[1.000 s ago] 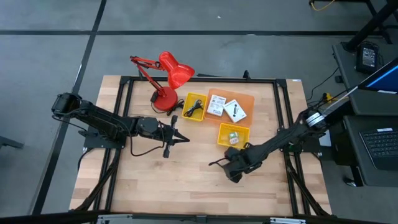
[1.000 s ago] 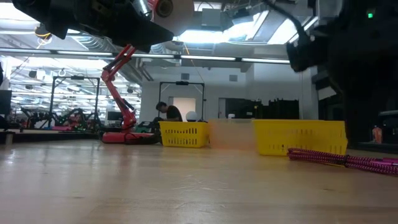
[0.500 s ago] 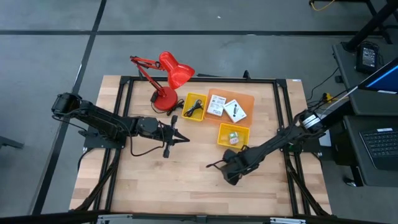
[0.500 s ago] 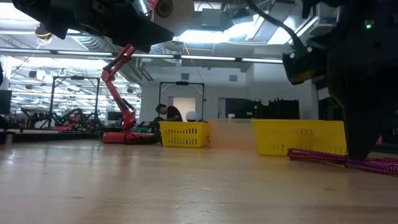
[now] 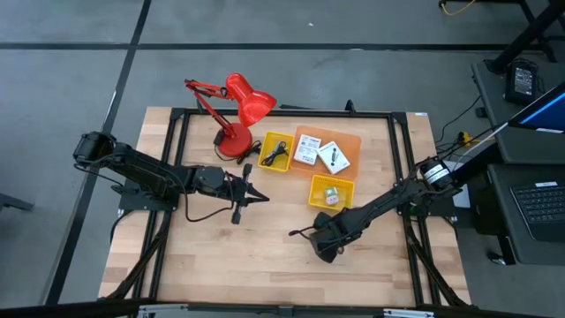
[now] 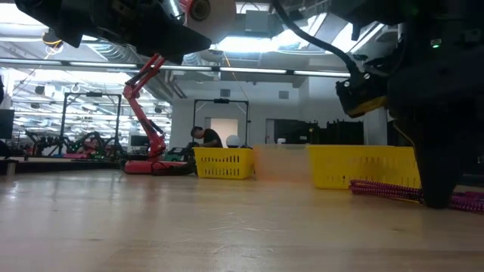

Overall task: Pick and place items into bin
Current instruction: Put the pink cable into the left yellow basket, then return to Home Position

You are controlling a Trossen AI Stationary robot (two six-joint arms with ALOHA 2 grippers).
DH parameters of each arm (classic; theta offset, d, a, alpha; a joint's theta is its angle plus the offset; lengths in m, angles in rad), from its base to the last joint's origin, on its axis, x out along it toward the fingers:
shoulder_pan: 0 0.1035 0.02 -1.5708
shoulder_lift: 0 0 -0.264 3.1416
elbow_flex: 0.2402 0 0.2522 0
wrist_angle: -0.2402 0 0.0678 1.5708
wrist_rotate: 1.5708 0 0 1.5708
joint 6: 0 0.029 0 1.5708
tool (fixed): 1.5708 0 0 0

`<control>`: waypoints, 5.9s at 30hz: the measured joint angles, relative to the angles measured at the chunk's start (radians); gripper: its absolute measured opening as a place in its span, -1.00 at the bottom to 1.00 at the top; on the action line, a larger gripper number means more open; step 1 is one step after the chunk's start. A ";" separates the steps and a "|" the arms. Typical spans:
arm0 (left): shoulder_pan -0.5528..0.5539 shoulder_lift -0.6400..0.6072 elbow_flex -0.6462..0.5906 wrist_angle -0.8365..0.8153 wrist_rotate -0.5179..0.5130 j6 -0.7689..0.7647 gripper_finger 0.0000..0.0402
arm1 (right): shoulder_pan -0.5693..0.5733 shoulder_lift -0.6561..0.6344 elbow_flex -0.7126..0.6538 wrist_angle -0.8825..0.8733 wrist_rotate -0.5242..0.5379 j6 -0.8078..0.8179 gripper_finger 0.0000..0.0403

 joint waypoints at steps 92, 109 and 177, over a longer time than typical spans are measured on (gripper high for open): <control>-0.038 -0.174 -0.088 -0.072 -0.029 -0.034 -0.97 | -0.487 -0.415 -0.415 1.261 0.188 -0.642 -1.00; -0.038 -0.174 -0.088 -0.090 -0.029 -0.033 -0.97 | -0.674 -0.105 0.055 0.836 0.102 -0.505 -1.00; -0.038 -0.174 -0.088 -0.161 -0.028 -0.036 -0.96 | -0.720 0.014 0.131 0.743 0.109 -0.556 -0.65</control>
